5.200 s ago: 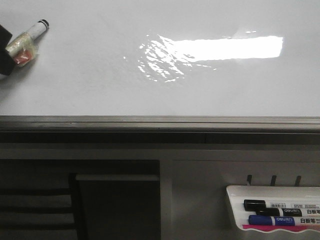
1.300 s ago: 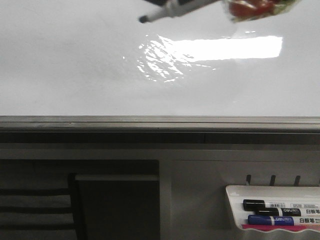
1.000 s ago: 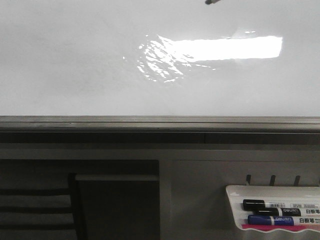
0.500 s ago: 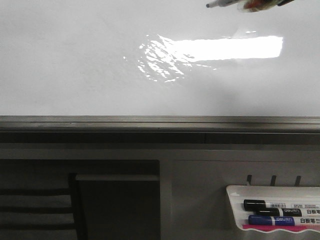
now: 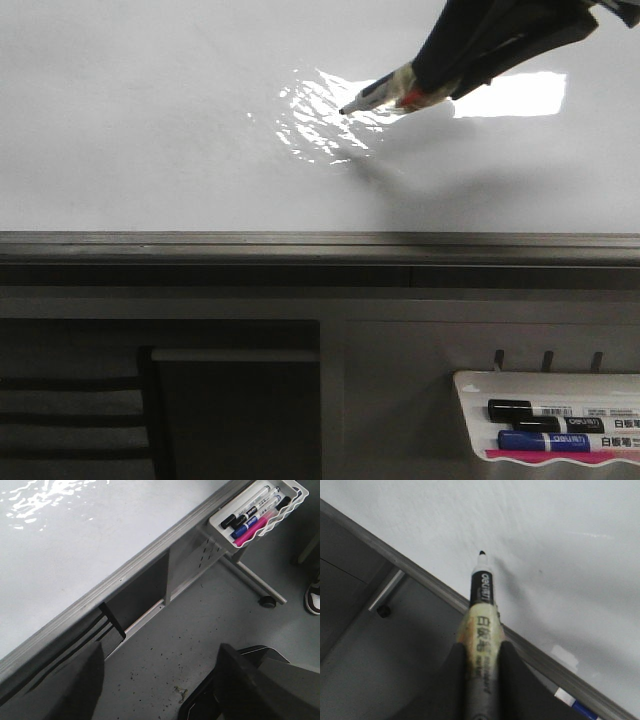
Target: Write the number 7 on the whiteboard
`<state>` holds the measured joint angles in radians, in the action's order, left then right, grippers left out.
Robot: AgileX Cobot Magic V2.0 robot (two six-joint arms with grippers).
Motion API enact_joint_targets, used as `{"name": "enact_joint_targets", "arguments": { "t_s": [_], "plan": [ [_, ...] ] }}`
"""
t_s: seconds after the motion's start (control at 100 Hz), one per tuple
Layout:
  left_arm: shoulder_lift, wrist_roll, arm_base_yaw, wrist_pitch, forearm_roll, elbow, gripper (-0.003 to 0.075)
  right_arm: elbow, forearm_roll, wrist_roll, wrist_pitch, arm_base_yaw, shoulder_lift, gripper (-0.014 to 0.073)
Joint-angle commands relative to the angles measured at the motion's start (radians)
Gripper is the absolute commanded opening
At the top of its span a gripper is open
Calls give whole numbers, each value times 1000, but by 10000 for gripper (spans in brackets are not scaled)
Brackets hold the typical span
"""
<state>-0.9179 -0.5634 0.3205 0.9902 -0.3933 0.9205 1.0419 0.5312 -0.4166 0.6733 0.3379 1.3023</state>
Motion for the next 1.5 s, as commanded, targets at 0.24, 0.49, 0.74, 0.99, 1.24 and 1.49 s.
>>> {"name": "enact_joint_targets", "arguments": {
  "t_s": [0.24, 0.49, 0.74, 0.99, 1.24, 1.49],
  "plan": [
    [8, 9, -5, -43, -47, 25, 439, 53, -20, 9, -142, -3, 23, -55],
    [8, 9, -5, -43, -47, 25, 439, 53, -77, 50, -61, -122, -1, -55],
    [8, 9, -5, -46, -47, 25, 439, 51, -78, 50, -32, -149, -17, -55],
    [8, 9, -5, -48, -47, 25, 439, -10, -76, 32, 9, -73, -13, -55],
    [8, 7, -5, -78, -47, 25, 439, -40, -85, 18, -32, -11, -21, -55],
    [8, -187, -5, -96, -259, 32, 439, 33, -77, -52, 49, -11, -141, -55]
  ]
}}
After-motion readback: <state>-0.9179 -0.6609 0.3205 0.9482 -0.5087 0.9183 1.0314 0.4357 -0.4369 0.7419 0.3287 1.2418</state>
